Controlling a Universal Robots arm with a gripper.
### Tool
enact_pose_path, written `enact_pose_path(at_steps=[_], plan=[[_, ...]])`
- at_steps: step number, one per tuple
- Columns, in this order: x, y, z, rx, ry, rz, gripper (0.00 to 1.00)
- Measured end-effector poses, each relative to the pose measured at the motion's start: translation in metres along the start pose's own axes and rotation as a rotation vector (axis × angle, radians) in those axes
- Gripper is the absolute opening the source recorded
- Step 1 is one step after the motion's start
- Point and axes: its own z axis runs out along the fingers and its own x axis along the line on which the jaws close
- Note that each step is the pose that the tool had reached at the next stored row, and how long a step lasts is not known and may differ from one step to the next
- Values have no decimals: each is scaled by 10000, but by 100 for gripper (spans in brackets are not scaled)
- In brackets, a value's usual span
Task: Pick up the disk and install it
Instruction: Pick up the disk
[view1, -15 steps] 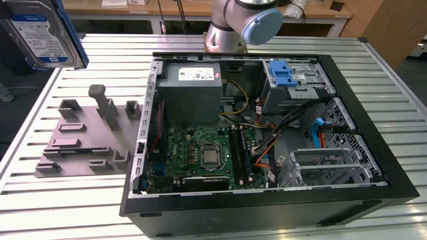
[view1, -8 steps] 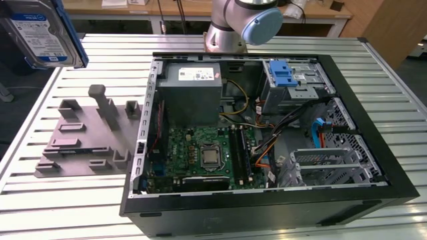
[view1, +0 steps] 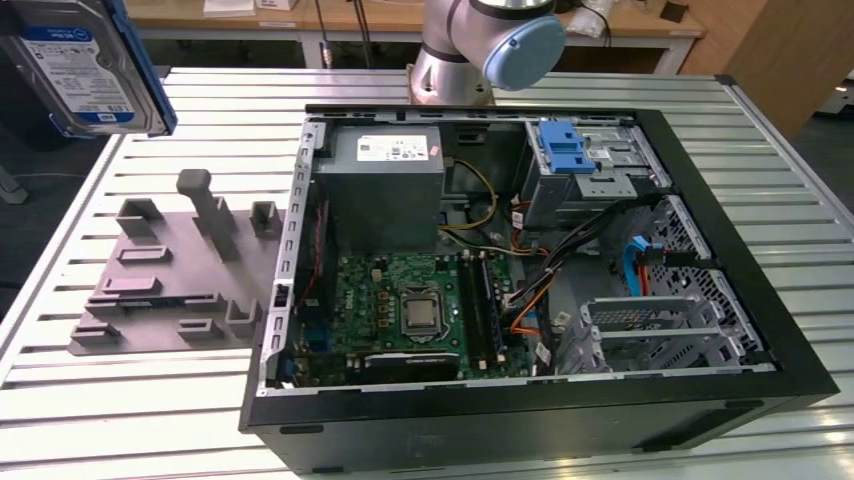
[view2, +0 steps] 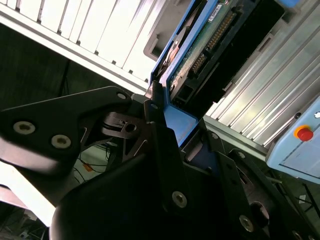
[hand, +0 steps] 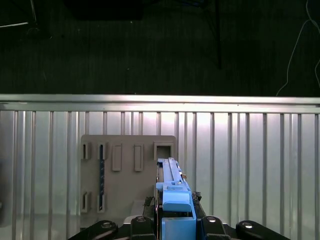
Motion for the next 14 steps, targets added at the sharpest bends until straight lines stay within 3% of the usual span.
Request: enact_pose_path(at_steps=[1, 14], plan=[[0, 0, -39, -1, 0, -1, 36], [-1, 0, -83, 0, 0, 0, 36]])
